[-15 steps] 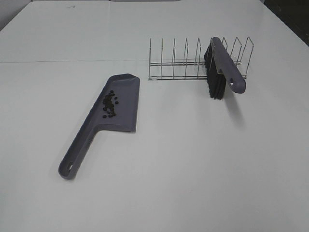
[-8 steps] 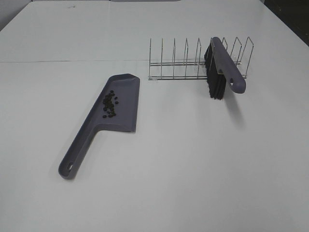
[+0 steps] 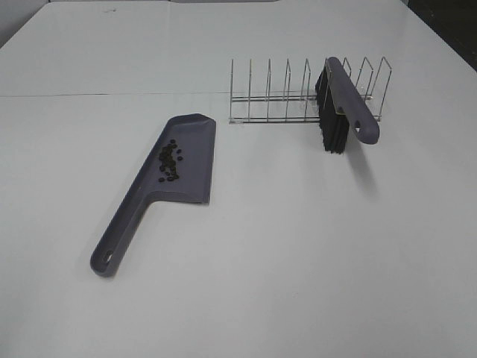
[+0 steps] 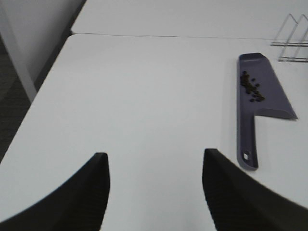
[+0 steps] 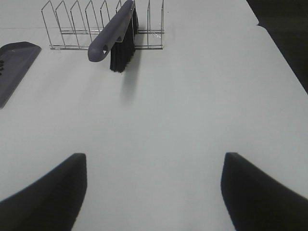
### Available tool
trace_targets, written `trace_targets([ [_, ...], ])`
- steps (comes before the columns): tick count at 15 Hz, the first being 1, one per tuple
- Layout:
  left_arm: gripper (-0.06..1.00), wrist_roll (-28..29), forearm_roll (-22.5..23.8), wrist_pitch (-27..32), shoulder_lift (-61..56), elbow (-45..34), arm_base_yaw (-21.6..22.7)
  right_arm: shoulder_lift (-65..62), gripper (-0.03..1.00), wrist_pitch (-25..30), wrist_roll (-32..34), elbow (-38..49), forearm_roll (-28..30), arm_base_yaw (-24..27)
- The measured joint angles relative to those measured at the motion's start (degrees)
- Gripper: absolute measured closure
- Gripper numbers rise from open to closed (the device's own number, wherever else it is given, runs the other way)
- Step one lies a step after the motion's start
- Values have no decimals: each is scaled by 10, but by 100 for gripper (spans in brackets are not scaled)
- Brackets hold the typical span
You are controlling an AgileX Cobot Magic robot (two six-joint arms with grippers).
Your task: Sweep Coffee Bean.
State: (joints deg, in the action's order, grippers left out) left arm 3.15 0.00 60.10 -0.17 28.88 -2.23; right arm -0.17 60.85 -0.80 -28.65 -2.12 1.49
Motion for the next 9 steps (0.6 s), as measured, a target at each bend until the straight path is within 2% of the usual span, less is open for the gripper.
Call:
trace_targets([
  [1,40,-41,-34,0,0,-1,0,0,29,0,0,0,0,0],
  [9,40,-32,-28,-1,0,-1,0,0,29,0,0,0,0,0],
])
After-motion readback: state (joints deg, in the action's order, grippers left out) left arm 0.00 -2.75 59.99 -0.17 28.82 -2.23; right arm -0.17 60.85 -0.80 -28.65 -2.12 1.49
